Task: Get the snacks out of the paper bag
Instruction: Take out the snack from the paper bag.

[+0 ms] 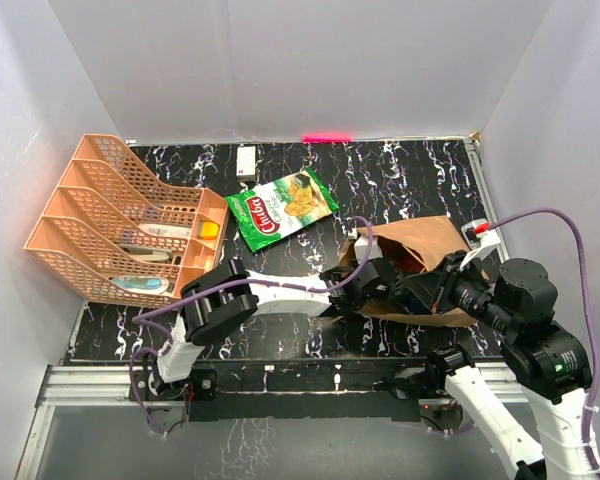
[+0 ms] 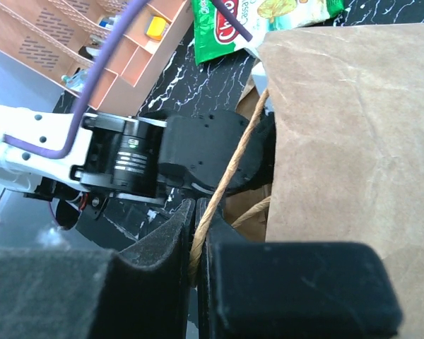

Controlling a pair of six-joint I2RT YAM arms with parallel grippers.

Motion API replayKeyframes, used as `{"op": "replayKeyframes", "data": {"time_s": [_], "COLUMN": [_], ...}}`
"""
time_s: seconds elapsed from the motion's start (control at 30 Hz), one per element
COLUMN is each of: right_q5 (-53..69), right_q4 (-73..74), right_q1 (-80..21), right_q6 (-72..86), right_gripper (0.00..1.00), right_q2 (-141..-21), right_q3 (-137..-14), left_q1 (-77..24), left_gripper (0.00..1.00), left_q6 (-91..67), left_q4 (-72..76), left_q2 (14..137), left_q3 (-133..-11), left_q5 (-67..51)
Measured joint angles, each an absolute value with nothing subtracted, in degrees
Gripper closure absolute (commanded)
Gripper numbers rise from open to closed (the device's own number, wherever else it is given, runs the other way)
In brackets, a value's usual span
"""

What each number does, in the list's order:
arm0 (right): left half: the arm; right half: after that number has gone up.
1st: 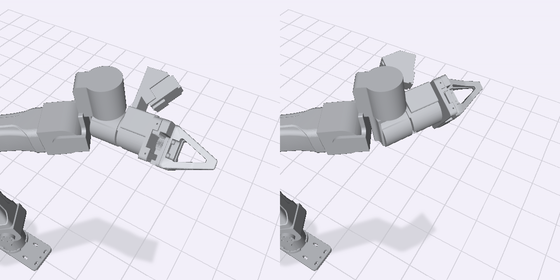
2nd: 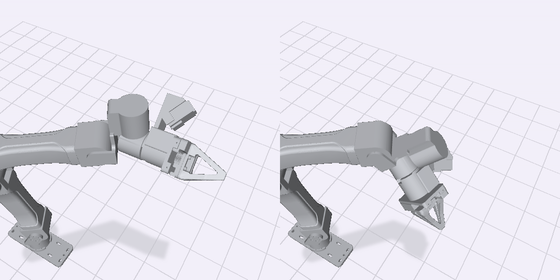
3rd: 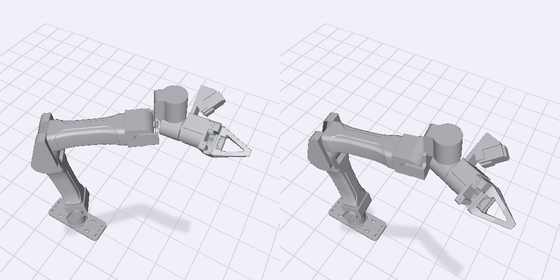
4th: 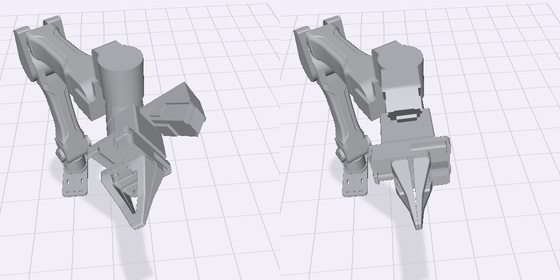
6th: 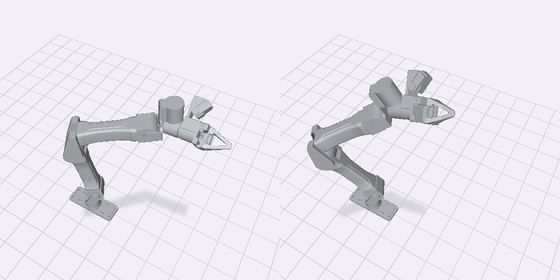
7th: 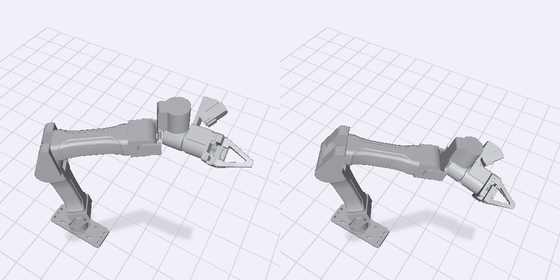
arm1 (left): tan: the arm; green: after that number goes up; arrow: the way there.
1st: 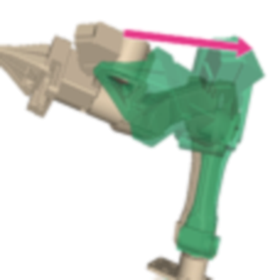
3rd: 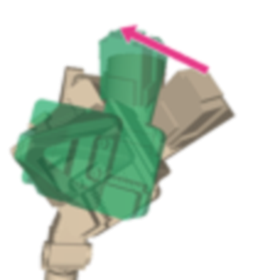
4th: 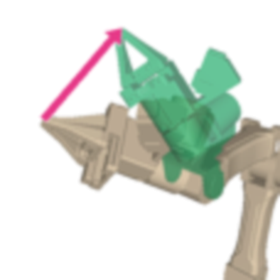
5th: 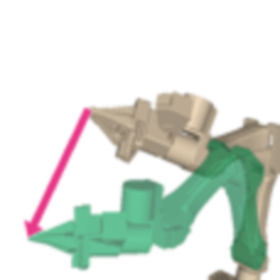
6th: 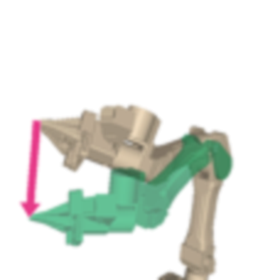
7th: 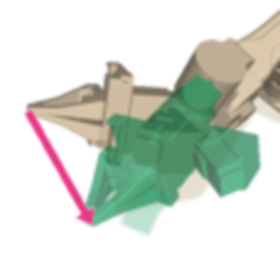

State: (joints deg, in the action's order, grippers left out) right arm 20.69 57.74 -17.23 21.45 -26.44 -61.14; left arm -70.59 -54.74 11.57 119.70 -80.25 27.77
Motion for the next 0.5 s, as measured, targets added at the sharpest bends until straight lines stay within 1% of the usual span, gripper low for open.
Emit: {"op": "replayKeyframes", "data": {"time_s": [0.13, 0.37, 0.5], "right_q5": [19.2, 15.8, 14.4], "right_q4": [58.1, 58.0, 57.6], "right_q1": [-17.2, -17.3, -17.3], "right_q6": [21.4, 21.8, 22.5], "right_gripper": [0.92, 0.92, 0.92], "right_q2": [-25.8, -24.5, -23.7], "right_q3": [-61.1, -59.7, -58.8], "left_q1": [-70.6, -70.5, -70.2], "left_gripper": [1.00, 1.00, 1.00], "left_q6": [-52.8, -49.0, -48.1], "left_q4": [11.4, 13.8, 14.3], "left_q2": [114.8, 98.7, 94.0], "left_q3": [-76.8, -69.2, -67.1], "left_q5": [26.5, 23.2, 21.5]}}
